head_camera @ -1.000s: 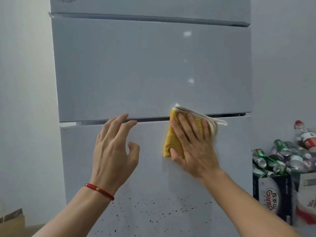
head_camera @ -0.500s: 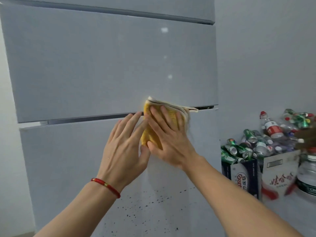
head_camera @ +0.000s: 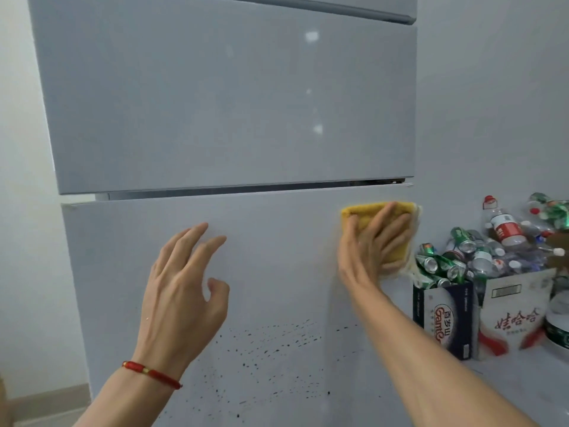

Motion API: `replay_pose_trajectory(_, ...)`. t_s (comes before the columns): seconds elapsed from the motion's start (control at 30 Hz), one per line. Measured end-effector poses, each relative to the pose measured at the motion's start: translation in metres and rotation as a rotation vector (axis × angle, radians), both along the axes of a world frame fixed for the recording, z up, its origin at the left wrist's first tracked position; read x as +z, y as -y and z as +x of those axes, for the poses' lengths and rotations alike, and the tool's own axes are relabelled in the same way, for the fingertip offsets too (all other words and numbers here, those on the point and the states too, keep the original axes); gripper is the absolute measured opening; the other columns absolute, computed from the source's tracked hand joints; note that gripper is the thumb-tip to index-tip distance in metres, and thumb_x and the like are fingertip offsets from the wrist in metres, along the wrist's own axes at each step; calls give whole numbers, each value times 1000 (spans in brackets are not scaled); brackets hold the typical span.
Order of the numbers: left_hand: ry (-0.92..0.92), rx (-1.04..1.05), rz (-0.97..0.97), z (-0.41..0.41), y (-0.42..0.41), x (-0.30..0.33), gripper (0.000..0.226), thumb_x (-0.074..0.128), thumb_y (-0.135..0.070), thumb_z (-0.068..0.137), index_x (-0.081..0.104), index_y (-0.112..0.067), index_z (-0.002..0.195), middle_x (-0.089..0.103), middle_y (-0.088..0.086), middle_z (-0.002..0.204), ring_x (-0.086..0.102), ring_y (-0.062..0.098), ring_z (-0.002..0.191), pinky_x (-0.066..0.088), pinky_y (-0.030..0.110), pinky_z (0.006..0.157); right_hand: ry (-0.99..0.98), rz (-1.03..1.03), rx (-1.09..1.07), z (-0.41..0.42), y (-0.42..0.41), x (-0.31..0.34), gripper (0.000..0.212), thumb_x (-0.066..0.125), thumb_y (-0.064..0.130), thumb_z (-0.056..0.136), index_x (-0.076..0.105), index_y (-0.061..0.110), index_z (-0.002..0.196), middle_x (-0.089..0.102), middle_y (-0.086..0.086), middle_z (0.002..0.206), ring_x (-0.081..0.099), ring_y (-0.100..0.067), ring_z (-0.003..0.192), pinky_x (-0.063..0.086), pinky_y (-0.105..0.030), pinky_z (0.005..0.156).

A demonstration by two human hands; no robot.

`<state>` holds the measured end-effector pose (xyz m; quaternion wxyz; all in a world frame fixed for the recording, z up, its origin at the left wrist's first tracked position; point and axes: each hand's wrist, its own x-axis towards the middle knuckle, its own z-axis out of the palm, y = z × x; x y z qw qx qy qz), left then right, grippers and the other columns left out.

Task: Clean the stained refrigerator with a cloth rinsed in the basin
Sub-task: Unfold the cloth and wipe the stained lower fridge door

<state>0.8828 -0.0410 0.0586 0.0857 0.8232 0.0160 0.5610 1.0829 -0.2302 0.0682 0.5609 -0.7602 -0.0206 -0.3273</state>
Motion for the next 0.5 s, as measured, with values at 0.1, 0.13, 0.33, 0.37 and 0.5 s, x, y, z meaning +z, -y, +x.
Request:
replay_pose_trajectory(0.1, -9, -33, -39, 10, 13, -6, 53, 62, 0, 78, 65, -12, 129, 55, 8, 144, 44, 28, 137, 43, 48, 110, 262, -317, 68, -40, -45, -20, 83, 17, 63, 95, -19, 30, 163, -30, -3, 169, -30, -29, 155, -13, -67, 120)
replay_pose_trajectory(0.13, -15, -49, -44, 14, 19, -6, 54, 65, 3, 77, 65, -12, 129, 55, 8, 144, 44, 28, 137, 43, 47, 111, 352, -462, 112, -50, -54, -30, 82, 20, 62, 97, -19, 30, 163, -32, -2, 169, -31, -28, 154, -17, -66, 119)
replay_pose_trajectory(0.33, -15, -74, -65, 4, 16, -20, 55, 64, 2, 78, 65, -15, 130, 53, 4, 146, 43, 26, 138, 39, 39, 110, 507, -872, 7, 8, 35, -64, 95, 36, 79, 90, -8, 39, 164, -17, 5, 173, -13, -22, 160, 17, -73, 116)
replay_pose_trajectory(0.37, -6, -50, -102, -4, 10, -25, 56, 65, 5, 77, 65, -15, 130, 54, 4, 145, 43, 25, 137, 38, 37, 110, 411, -782, -13, 19, 49, -68, 98, 31, 83, 88, -12, 38, 163, -20, 4, 172, -15, -23, 159, 15, -73, 117)
replay_pose_trajectory(0.5, -36, 22, -152, -24, -21, -42, 59, 69, 8, 75, 66, -15, 129, 54, 2, 145, 43, 23, 136, 34, 32, 110, 192, -422, -15, 23, 46, -71, 99, 13, 86, 85, -19, 33, 162, -27, -2, 170, -22, -26, 158, -3, -72, 120)
